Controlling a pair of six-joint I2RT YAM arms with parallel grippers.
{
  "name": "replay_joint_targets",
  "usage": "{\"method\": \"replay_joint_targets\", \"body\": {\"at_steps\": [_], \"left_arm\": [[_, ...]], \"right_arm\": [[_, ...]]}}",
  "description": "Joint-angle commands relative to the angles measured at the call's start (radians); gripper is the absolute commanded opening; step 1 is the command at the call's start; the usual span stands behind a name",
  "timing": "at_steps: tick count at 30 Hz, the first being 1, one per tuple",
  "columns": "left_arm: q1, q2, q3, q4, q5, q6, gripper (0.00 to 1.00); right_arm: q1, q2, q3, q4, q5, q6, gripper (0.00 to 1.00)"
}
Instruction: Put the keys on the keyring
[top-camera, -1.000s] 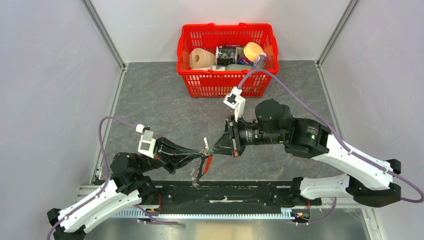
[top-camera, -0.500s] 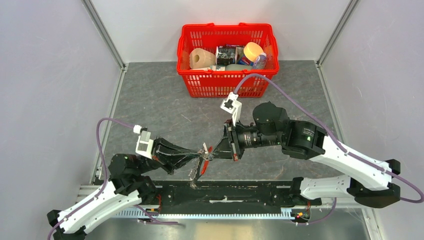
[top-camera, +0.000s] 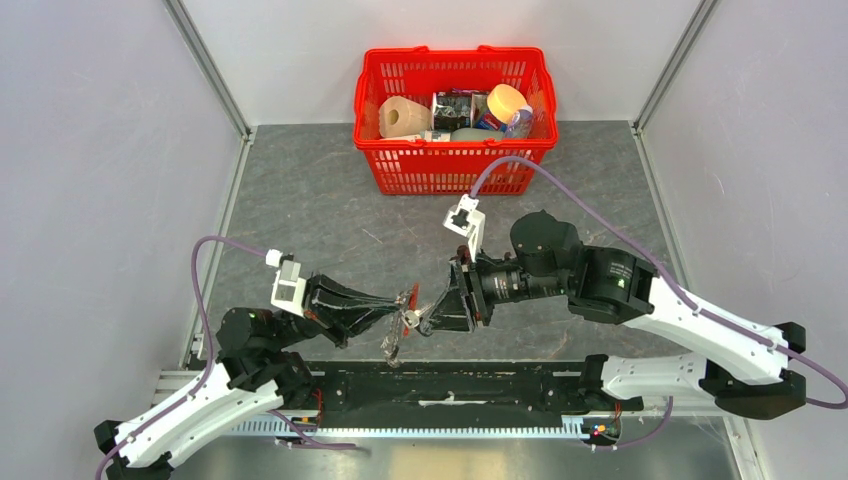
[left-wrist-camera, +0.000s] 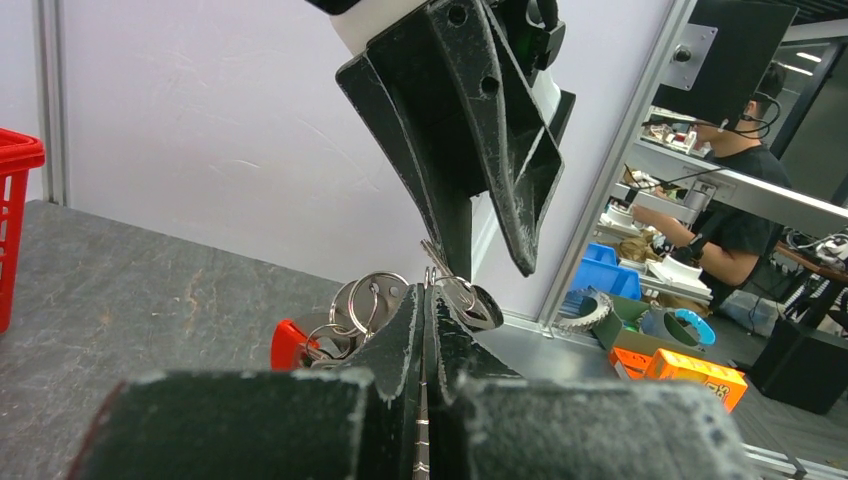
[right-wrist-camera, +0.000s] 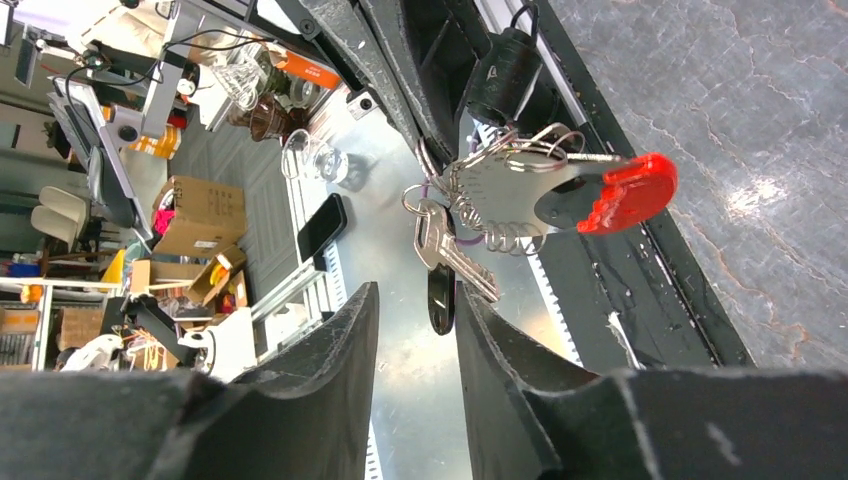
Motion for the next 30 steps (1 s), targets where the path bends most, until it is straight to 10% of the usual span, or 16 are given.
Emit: {"method": "replay_joint_targets", "body": {"at_steps": [1,30], "left_arm": [[0.002,-0.011,0.039,0.044,-0.029,0.035,0.02],[0.002,0.002,0.026,0.139,-0.016,-0.035,0.02]], "right_arm": [[0.004,-0.045,0.011,0.008,-0.017,-0.027,0.43],[0.003,0.090,0.187,-0.026,-0.002,-0.284,0.44]]}}
